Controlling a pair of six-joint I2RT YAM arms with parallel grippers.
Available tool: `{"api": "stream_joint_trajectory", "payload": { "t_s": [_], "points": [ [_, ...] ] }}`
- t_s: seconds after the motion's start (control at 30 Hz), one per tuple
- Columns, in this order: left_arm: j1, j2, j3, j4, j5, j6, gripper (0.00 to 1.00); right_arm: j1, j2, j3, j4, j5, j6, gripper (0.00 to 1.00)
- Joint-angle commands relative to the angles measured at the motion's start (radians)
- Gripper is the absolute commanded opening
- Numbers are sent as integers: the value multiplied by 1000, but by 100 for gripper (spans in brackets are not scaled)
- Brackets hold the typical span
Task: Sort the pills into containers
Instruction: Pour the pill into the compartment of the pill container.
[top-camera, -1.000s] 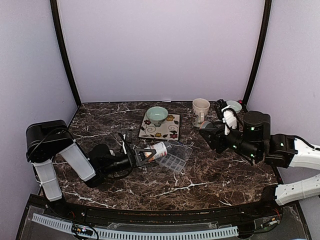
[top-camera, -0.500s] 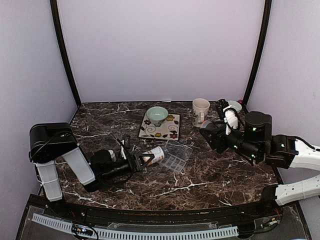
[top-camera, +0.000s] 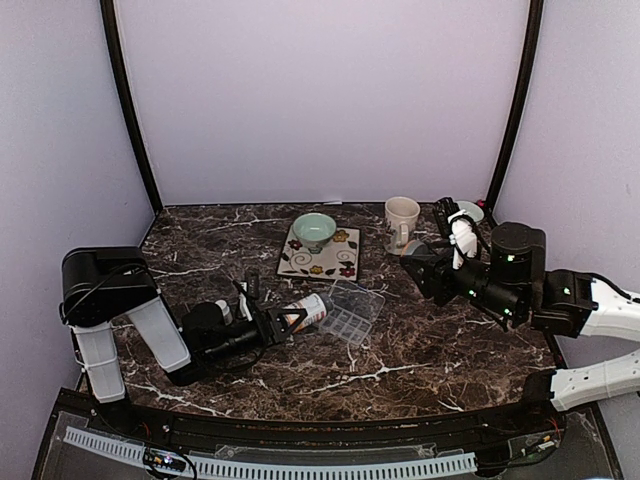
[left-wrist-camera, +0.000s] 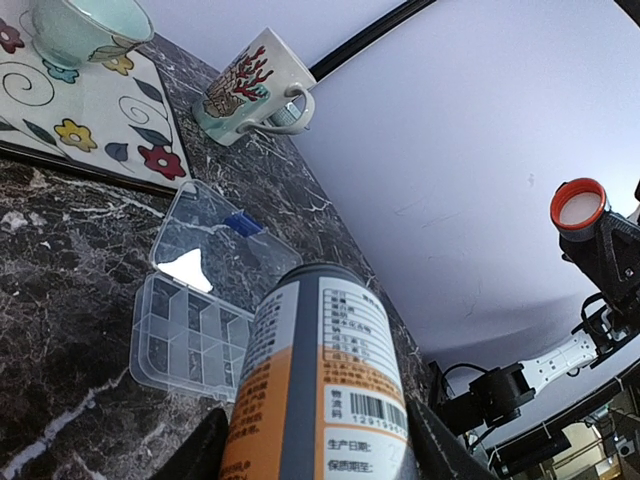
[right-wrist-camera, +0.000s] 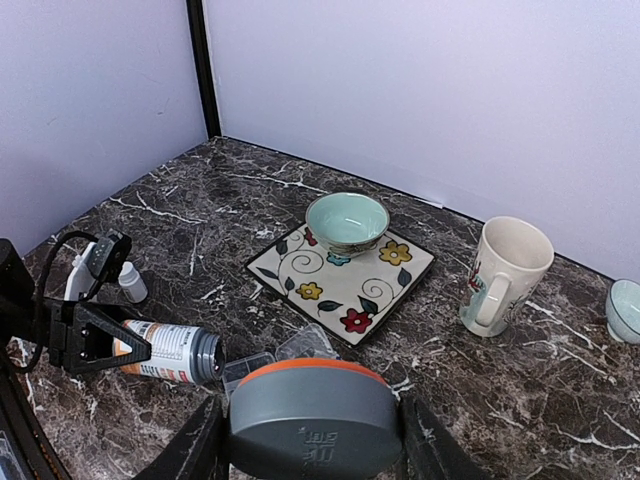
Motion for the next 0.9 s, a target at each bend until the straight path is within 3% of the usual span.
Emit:
{"api": "stream_joint_trajectory", "payload": {
  "t_s": [0.0,0.87],
  "points": [
    [-9,-5,7,82,-13,21,0,-6,-10,4,32,10,5,15],
    [-12,-44,65,-152,-35,30,0,-6,-11,5,32,3,1,15]
  ]
}}
